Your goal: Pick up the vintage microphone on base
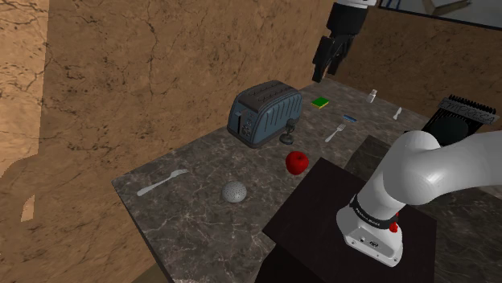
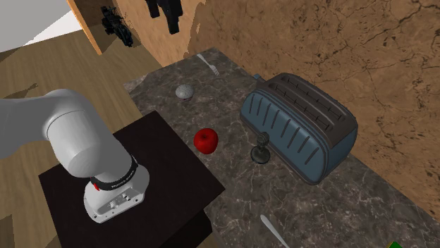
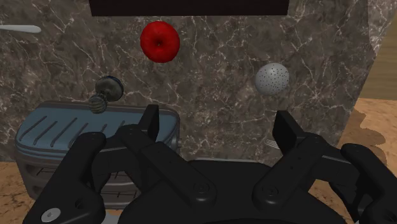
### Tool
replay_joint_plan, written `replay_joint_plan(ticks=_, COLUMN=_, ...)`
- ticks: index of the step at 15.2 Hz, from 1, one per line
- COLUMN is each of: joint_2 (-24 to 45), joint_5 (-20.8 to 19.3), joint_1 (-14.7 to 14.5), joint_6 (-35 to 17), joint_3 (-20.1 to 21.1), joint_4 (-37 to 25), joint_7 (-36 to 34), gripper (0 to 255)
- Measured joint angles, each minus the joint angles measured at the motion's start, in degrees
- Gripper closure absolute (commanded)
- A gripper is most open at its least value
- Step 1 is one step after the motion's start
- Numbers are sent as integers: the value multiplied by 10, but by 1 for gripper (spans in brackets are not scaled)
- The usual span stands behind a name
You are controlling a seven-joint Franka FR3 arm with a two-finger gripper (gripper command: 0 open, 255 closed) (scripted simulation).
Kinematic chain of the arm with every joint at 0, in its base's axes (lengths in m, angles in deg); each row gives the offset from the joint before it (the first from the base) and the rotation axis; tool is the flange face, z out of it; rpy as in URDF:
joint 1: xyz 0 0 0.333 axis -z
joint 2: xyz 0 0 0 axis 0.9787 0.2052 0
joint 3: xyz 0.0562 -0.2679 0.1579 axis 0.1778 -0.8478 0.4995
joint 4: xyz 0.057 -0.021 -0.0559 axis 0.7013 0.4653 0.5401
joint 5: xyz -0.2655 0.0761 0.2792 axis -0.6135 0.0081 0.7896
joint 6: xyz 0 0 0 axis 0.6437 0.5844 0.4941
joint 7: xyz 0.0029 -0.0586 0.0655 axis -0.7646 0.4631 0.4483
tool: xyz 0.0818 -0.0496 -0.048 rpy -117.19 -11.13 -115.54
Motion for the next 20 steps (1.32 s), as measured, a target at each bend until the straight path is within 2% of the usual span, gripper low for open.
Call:
replay_joint_plan(ticks=3, joint_2=6, joint_5=-8, joint_1=3, joint_6=-15, joint_3=-9, joint_4=12, joint_7=11, gripper=0)
replay_joint_plan(ticks=9, joint_2=43, joint_5=-37, joint_1=18, joint_6=-99, joint_3=-46, joint_4=71, joint_7=54, gripper=0)
replay_joint_plan(ticks=14, joint_2=98, joint_5=-64, joint_1=35, joint_6=-180, joint_3=-86, joint_4=105, joint_7=96, gripper=0)
replay_joint_plan(ticks=20, joint_2=186, joint_5=-85, joint_1=51, joint_6=-273, joint_3=-127, joint_4=119, joint_7=138, gripper=0)
